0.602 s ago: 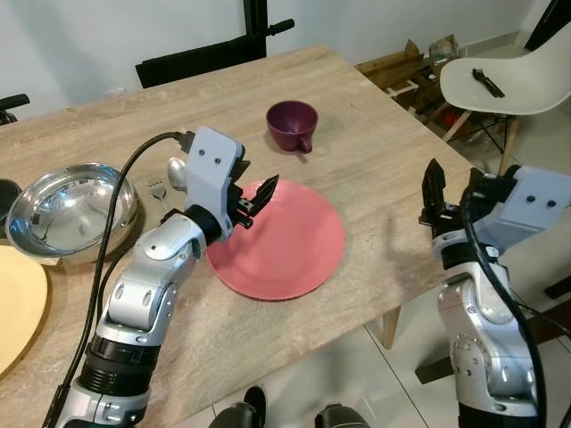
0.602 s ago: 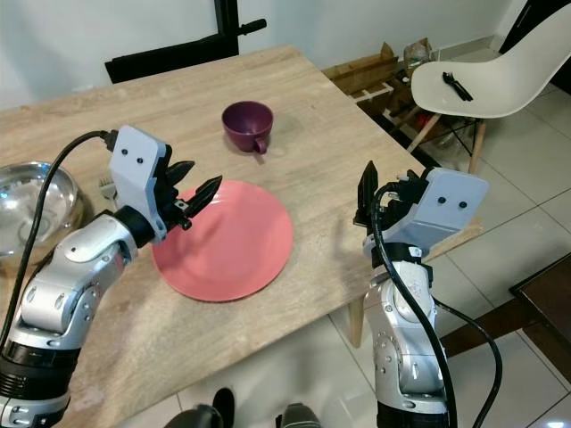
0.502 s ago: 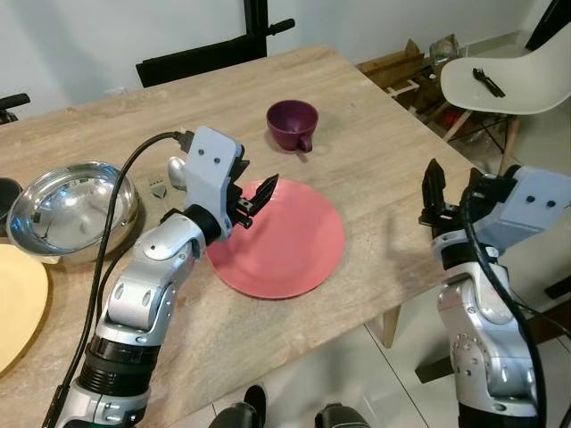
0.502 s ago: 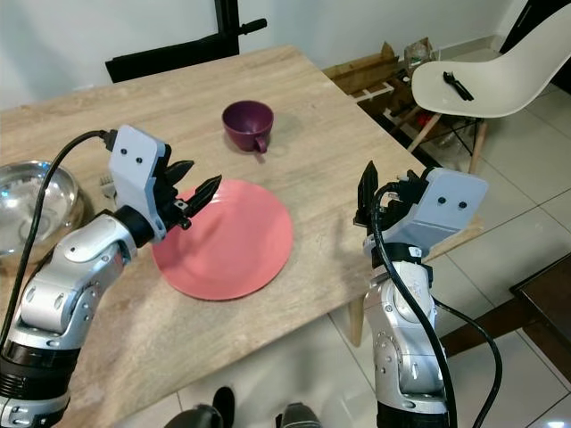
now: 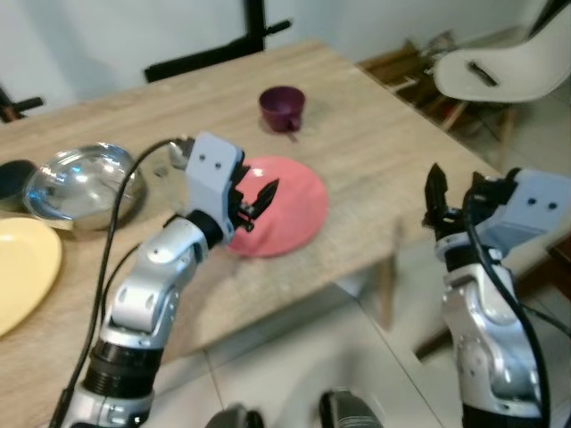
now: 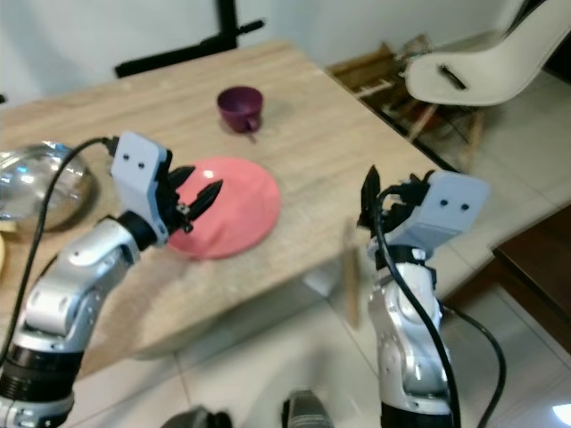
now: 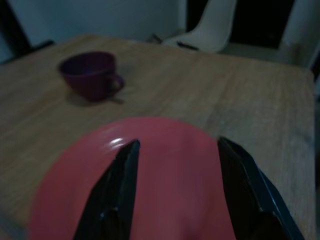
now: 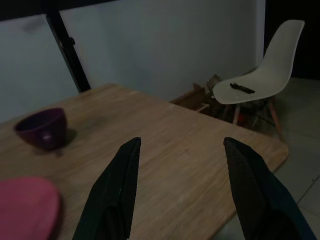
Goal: Setting the table
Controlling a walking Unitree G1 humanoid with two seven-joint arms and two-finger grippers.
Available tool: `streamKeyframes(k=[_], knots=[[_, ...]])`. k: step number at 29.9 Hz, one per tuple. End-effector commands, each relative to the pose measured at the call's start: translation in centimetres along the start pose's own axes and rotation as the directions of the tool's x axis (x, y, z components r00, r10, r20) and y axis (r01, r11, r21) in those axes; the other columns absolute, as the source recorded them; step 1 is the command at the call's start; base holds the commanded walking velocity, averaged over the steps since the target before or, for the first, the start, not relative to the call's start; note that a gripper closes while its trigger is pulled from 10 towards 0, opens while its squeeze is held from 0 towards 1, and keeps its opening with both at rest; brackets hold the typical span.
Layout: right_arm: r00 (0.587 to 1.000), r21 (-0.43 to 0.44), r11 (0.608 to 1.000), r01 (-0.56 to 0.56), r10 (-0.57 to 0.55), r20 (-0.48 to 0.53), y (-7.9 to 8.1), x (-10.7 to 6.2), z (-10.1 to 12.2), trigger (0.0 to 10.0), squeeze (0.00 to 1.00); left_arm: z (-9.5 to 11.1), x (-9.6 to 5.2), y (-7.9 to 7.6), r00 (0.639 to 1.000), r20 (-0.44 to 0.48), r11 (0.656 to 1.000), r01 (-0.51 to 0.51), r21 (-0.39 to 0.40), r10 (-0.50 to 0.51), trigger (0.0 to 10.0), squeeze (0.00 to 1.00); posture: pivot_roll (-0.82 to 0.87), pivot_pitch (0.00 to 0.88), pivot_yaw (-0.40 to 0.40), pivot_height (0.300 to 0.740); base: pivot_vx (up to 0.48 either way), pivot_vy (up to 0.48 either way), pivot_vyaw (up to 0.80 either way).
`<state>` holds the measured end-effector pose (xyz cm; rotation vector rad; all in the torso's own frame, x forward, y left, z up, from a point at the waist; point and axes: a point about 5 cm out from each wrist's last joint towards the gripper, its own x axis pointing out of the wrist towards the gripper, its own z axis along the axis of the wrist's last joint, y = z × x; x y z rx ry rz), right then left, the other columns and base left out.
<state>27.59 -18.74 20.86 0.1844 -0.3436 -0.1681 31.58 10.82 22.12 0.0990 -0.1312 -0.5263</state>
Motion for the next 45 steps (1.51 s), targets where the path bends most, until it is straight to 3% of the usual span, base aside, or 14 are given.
streamKeyframes(k=[1, 20, 28, 45], knots=[[1.0, -0.006, 1.0, -0.005, 0.005, -0.011, 0.11, -0.11, -0.27, 10.0, 0.0, -0.33, -0.3, 0.17, 1.0, -0.014, 1.0, -0.006, -0.006, 0.006, 10.0, 0.0, -0.2, 0.105, 0.1, 0.74, -0.266, 0.0, 0.0], [1.0, -0.009, 1.0, -0.005, 0.005, -0.015, 0.07, -0.2, -0.42, 10.0, 0.0, -0.27, -0.31, 0.11, 1.0, -0.013, 1.0, -0.009, -0.008, 0.009, 10.0, 0.0, -0.2, 0.109, 0.099, 0.74, -0.255, 0.0, 0.0], [1.0, -0.005, 1.0, -0.005, 0.005, -0.02, 0.12, -0.18, -0.5, 10.0, 0.0, -0.27, -0.17, 0.2, 1.0, -0.015, 1.0, -0.016, -0.024, 0.015, 10.0, 0.0, -0.2, 0.109, 0.099, 0.74, 0.0, 0.0, 0.0], [1.0, 0.001, 1.0, 0.004, -0.004, -0.021, -0.12, -0.05, -0.44, 10.0, 0.0, -0.23, -0.02, 0.1, 1.0, -0.007, 0.999, -0.019, -0.032, 0.019, 10.0, 0.0, -0.21, 0.109, 0.098, 0.74, 0.0, 0.0, -0.79]])
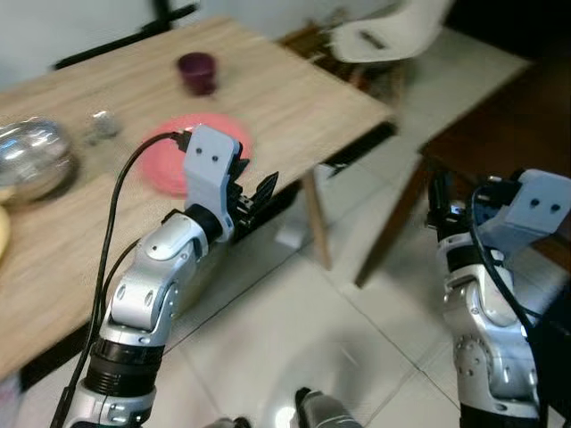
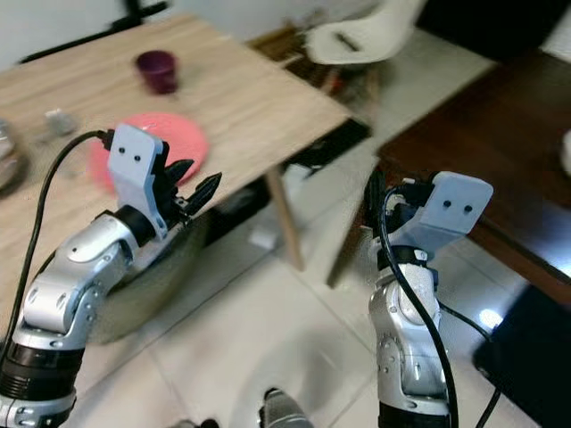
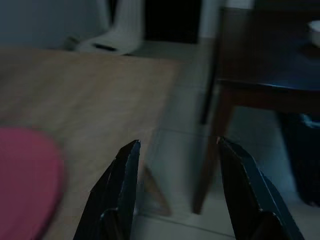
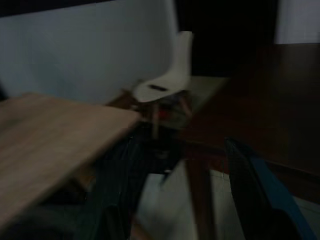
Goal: Setting the table
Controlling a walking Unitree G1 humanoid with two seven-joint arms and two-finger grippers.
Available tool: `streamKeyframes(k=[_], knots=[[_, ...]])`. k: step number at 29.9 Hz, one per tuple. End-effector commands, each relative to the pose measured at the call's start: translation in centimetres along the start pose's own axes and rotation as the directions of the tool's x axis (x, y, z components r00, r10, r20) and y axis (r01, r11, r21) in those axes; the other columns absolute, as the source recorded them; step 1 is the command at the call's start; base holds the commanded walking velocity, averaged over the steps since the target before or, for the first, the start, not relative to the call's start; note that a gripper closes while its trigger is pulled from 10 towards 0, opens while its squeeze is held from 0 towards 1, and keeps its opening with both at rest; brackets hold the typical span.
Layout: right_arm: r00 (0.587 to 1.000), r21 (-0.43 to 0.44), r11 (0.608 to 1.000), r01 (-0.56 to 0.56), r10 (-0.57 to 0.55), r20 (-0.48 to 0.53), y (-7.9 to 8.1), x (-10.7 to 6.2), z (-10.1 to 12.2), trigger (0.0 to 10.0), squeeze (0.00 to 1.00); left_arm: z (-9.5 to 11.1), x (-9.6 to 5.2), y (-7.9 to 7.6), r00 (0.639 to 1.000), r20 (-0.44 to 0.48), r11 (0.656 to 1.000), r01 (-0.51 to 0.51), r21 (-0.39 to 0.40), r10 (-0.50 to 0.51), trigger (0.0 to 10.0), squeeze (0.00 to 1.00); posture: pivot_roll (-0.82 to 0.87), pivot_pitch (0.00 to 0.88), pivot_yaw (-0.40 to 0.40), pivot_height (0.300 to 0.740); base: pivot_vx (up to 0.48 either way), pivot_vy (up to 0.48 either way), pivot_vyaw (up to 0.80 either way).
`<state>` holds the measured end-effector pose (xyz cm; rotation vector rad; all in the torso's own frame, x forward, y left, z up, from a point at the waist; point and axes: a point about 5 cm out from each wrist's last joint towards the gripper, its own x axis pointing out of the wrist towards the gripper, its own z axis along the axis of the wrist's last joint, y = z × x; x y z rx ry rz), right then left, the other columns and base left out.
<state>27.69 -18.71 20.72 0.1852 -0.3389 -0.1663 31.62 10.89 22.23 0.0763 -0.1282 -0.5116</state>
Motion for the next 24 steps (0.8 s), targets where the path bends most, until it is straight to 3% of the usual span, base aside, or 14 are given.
streamKeyframes(k=[1, 12, 24], knots=[[1.0, -0.001, 1.0, 0.006, -0.006, -0.014, -0.2, 0.0, -0.2, 10.0, 0.0, -0.2, 0.0, 0.0, 1.0, -0.002, 1.0, -0.007, -0.021, 0.007, 10.0, 0.0, -0.21, 0.109, 0.098, 0.74, 0.0, 0.0, -0.8], [1.0, -0.015, 1.0, 0.01, -0.01, 0.004, -0.4, 0.2, 0.3, 10.0, 0.0, 0.5, 0.2, 0.2, 0.998, 0.043, 0.992, -0.044, -0.115, 0.049, 10.0, 0.0, -0.21, 0.108, 0.099, 0.74, 0.0, 0.0, -0.8], [1.0, -0.025, 1.0, -0.006, 0.006, 0.009, -0.3, 0.3, 0.3, 10.0, 0.0, -0.6, -0.1, -0.5, 1.0, 0.021, 0.995, -0.003, -0.1, 0.005, 10.0, 0.0, -0.22, 0.098, 0.094, 0.74, 0.0, 0.0, -0.8]])
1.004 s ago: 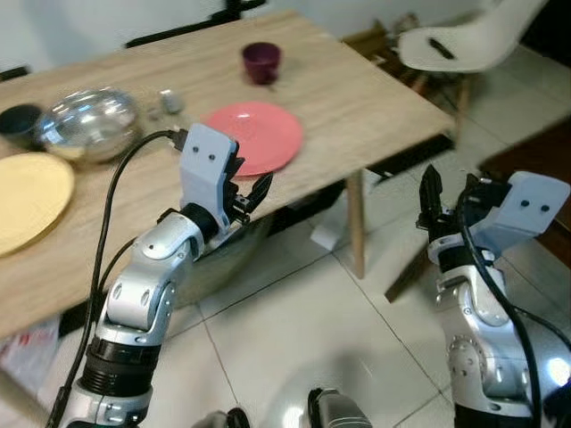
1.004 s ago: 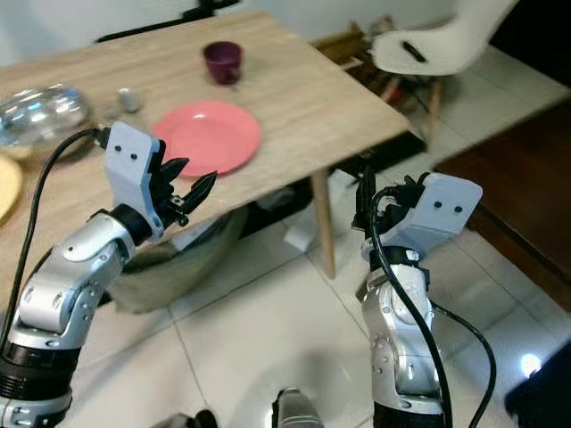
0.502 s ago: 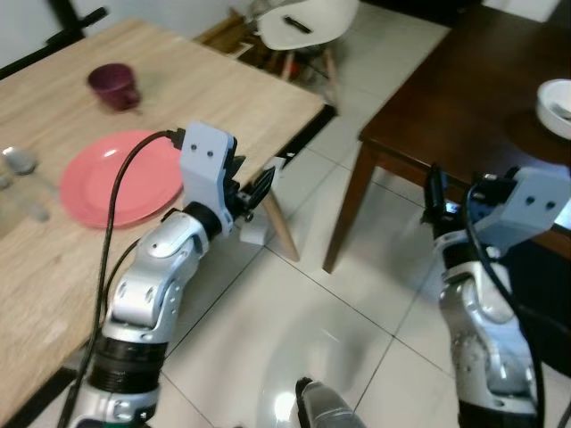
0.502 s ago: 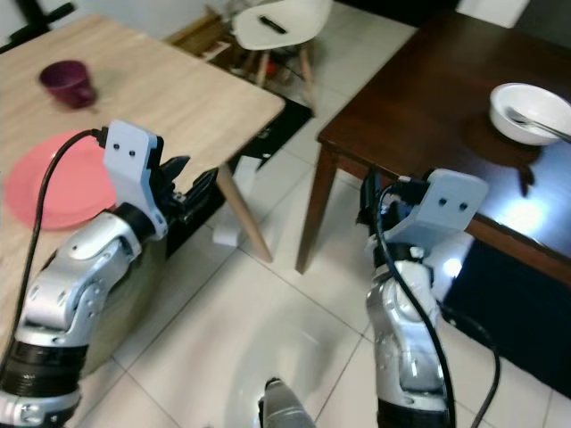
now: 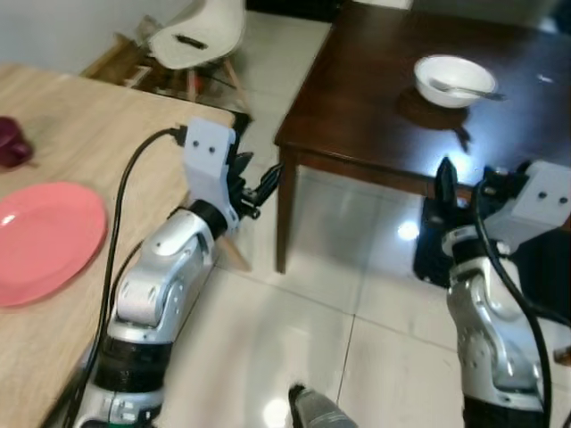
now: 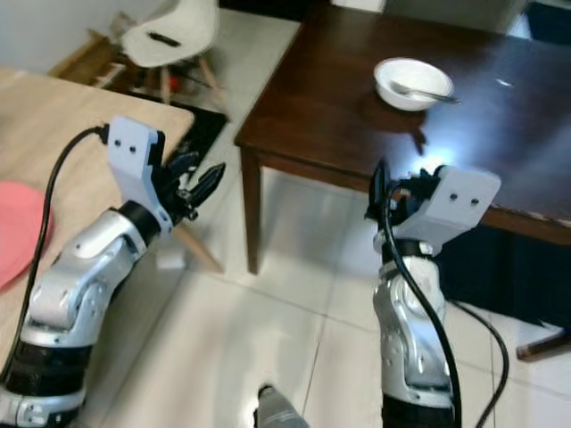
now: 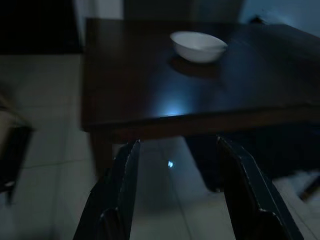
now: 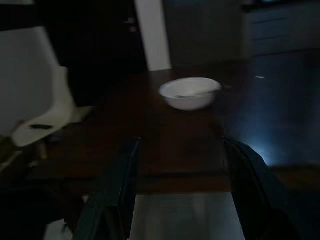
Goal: Setting the table
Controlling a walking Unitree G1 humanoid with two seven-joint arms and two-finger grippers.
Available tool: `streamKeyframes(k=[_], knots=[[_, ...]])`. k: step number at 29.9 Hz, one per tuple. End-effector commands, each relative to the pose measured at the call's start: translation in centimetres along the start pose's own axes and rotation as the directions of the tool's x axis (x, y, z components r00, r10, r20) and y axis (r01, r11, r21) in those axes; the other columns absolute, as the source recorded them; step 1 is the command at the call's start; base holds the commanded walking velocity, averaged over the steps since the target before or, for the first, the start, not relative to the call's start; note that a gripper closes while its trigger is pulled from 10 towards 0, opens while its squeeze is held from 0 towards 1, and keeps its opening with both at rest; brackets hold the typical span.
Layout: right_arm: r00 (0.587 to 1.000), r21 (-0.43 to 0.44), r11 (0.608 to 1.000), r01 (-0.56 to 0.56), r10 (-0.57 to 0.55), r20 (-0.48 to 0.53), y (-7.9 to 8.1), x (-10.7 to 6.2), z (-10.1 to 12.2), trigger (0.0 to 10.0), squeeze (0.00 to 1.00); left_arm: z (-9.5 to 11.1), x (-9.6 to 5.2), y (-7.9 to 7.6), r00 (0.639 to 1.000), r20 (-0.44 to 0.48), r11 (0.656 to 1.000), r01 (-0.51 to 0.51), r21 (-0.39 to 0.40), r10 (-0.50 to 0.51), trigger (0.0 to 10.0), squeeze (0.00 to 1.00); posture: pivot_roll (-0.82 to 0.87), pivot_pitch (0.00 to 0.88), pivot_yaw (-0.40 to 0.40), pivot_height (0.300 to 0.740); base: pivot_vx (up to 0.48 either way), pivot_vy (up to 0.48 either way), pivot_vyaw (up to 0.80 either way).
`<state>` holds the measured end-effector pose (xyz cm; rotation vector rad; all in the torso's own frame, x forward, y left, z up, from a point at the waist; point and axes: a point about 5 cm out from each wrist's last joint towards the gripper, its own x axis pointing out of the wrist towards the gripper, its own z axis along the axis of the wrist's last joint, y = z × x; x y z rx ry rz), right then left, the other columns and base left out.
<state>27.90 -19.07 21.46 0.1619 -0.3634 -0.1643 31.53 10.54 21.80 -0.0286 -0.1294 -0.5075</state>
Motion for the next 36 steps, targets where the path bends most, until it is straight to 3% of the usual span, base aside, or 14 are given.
streamKeyframes(k=[1, 33, 36], knots=[[1.0, -0.004, 1.0, 0.001, -0.001, -0.017, -0.07, -0.2, -0.33, 10.0, 0.0, -0.25, -0.12, -0.15, 1.0, -0.009, 1.0, 0.007, -0.006, -0.007, 10.0, 0.0, -0.22, 0.098, 0.094, 0.74, 0.0, 0.0, -0.8], [1.0, 0.0, 1.0, 0.011, -0.01, -0.019, -0.14, -0.33, -0.36, 10.0, 0.0, -0.03, 0.06, -0.59, 0.999, 0.007, 0.999, 0.041, -0.005, -0.041, 10.0, 0.0, -0.22, 0.108, 0.096, 0.74, 0.0, 0.0, -0.8], [0.999, 0.008, 1.0, -0.021, 0.021, -0.032, 0.35, -0.28, -0.6, 10.0, 0.0, 0.11, 0.18, -0.23, 1.0, 0.027, 1.0, 0.011, 0.01, -0.011, 10.0, 0.0, -0.23, 0.106, 0.096, 0.74, 0.107, 0.0, -0.51]])
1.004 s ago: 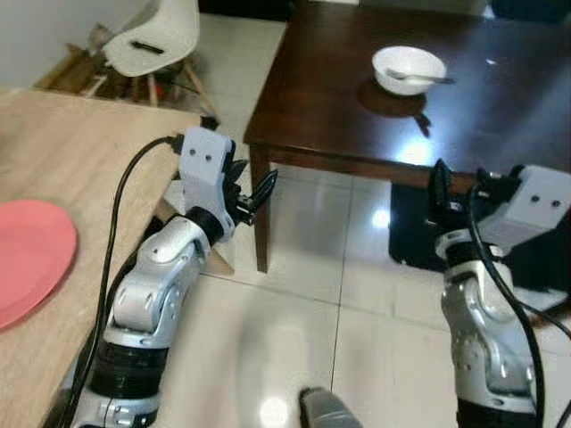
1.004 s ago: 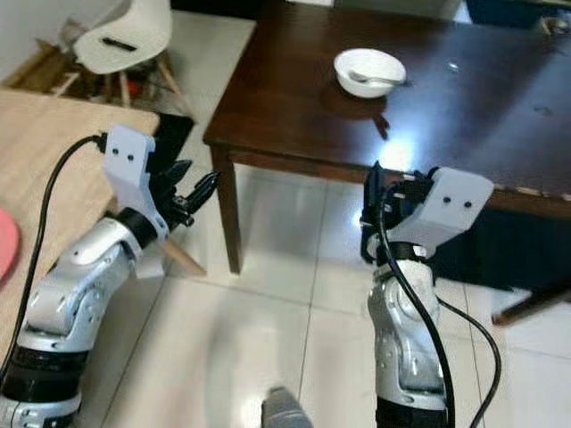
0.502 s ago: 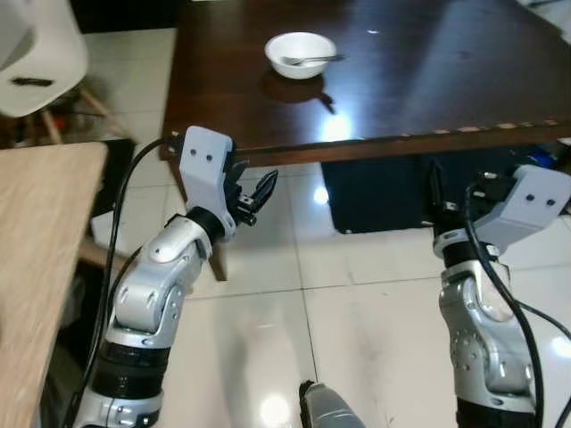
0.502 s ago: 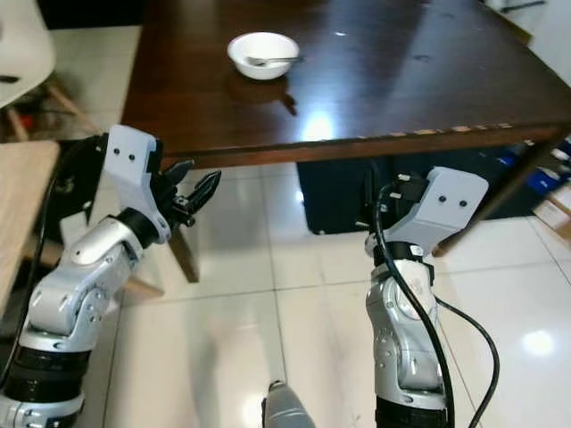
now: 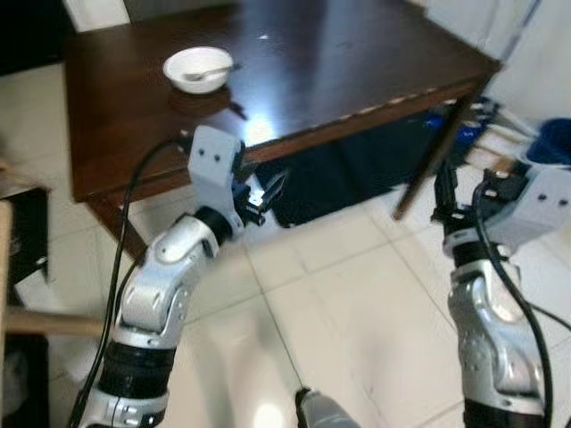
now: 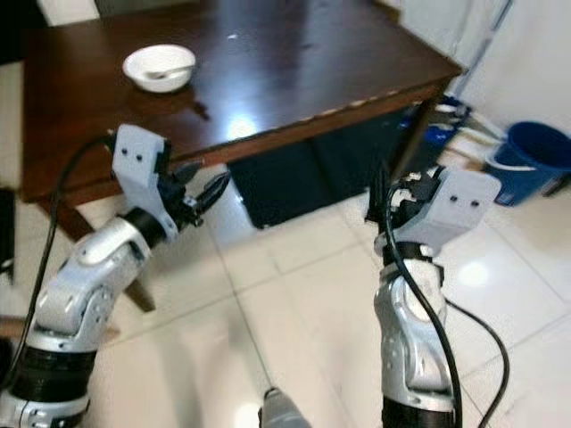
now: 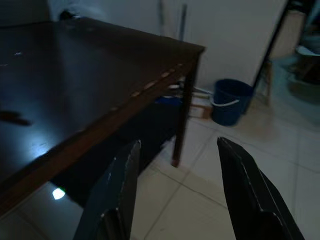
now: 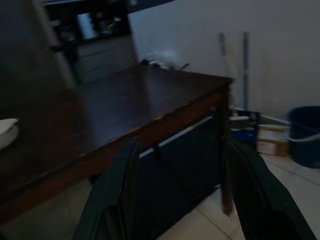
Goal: Setting the table
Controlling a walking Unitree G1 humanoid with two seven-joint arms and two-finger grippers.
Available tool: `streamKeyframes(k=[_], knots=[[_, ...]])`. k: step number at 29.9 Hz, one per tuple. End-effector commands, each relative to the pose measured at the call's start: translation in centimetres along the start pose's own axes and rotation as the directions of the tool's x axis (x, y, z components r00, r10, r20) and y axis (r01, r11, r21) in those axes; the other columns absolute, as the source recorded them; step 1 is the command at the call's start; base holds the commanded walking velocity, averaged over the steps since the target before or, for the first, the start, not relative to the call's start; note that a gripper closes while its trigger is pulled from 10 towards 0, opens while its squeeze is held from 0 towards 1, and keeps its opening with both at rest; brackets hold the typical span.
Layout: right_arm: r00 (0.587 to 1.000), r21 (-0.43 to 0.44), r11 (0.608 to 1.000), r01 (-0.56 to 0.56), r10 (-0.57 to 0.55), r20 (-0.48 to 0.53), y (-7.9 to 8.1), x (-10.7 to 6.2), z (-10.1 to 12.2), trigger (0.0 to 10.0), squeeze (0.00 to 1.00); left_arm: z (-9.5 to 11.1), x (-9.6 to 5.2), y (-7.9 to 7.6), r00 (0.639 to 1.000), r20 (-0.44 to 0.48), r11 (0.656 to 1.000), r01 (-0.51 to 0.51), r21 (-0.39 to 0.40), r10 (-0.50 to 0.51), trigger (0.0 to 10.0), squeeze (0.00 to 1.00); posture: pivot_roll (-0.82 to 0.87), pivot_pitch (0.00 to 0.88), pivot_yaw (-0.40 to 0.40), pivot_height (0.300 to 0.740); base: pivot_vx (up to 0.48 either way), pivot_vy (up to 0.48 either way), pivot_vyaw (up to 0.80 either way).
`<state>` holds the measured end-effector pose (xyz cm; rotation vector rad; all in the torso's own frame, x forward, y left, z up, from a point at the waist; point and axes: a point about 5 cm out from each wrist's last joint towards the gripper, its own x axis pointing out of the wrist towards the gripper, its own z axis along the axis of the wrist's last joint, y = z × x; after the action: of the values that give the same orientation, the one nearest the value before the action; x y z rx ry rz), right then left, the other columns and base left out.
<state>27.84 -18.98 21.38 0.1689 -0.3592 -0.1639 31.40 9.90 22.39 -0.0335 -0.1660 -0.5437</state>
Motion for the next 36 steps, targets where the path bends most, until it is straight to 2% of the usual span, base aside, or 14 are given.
streamKeyframes(k=[1, 3, 5, 10, 13, 16, 20, 24, 25, 30, 36], knots=[[0.998, 0.009, 0.999, -0.046, 0.046, -0.042, 0.7, -0.2, -0.8, 10.0, 0.0, -0.5, -0.1, 0.6, 0.999, -0.009, 0.999, -0.043, 0.016, 0.043, 10.0, 0.0, -0.23, 0.106, 0.096, 0.74, 0.48, 0.0, 0.0], [0.996, 0.018, 0.997, -0.072, 0.072, -0.056, 1.2, -0.2, -1.1, 10.0, 0.0, -0.5, -0.2, 0.9, 0.998, -0.01, 0.998, -0.062, 0.026, 0.063, 10.0, 0.0, -0.23, 0.106, 0.096, 0.74, 0.48, 0.0, 0.0], [0.982, 0.052, 0.986, -0.157, 0.162, -0.097, 2.7, -0.3, -2.1, 10.0, 0.0, -0.8, -0.6, 1.5, 0.994, -0.018, 0.994, -0.107, 0.033, 0.107, 10.0, 0.0, -0.2, 0.105, 0.07, 0.74, 0.48, 0.0, 0.0], [0.949, 0.109, 0.958, -0.266, 0.28, -0.142, 5.7, 0.0, -3.7, 10.0, 0.0, -0.8, -1.7, 2.0, 0.986, -0.015, 0.984, -0.167, 0.061, 0.168, 10.0, 0.0, -0.17, 0.104, 0.038, 0.74, 0.48, 0.0, 0.0], [0.932, 0.136, 0.938, -0.32, 0.337, -0.134, 7.4, 0.6, -3.9, 10.0, 0.0, -0.9, -2.4, 2.1, 0.98, -0.007, 0.977, -0.199, 0.079, 0.2, 10.0, 0.0, -0.13, 0.102, 0.004, 0.74, 0.48, 0.0, 0.0], [0.925, 0.138, 0.927, -0.349, 0.365, -0.11, 8.2, 1.1, -3.4, 10.0, 0.0, -0.9, -3.0, 2.3, 0.972, -0.002, 0.968, -0.233, 0.089, 0.234, 10.0, 0.0, -0.12, 0.1, -0.011, 0.74, 0.48, 0.0, 0.0], [0.926, 0.133, 0.926, -0.353, 0.366, -0.092, 8.0, 1.5, -3.0, 10.0, 0.0, -0.9, -3.5, 2.4, 0.964, 0.006, 0.959, -0.265, 0.104, 0.266, 10.0, 0.0, -0.11, 0.102, -0.021, 0.74, 0.48, 0.0, 0.0], [0.933, 0.12, 0.932, -0.341, 0.352, -0.079, 7.3, 1.8, -2.7, 10.0, 0.0, -0.5, -4.1, 2.2, 0.953, 0.03, 0.943, -0.302, 0.14, 0.301, 10.0, 0.0, -0.11, 0.106, -0.028, 0.74, 0.423, 0.0, 0.0], [0.938, 0.107, 0.938, -0.33, 0.339, -0.073, 6.6, 2.0, -2.6, 10.0, 0.0, -0.4, -4.6, 2.1, 0.947, 0.043, 0.934, -0.322, 0.155, 0.32, 10.0, 0.0, -0.09, 0.111, -0.037, 0.74, 0.401, 0.0, 0.0], [0.946, 0.087, 0.945, -0.315, 0.32, -0.055, 5.8, 2.5, -2.2, 10.0, 0.0, -0.6, -5.5, 2.3, 0.936, 0.034, 0.923, -0.352, 0.158, 0.351, 10.0, 0.0, -0.08, 0.112, -0.038, 0.74, 0.402, 0.0, 0.0], [0.943, 0.084, 0.941, -0.328, 0.332, -0.039, 5.8, 3.0, -1.9, 10.0, 0.0, -0.5, -5.5, 2.9, 0.929, 0.041, 0.91, -0.37, 0.19, 0.369, 10.0, 0.0, -0.08, 0.104, -0.026, 0.74, 0.392, 0.0, 0.0]])
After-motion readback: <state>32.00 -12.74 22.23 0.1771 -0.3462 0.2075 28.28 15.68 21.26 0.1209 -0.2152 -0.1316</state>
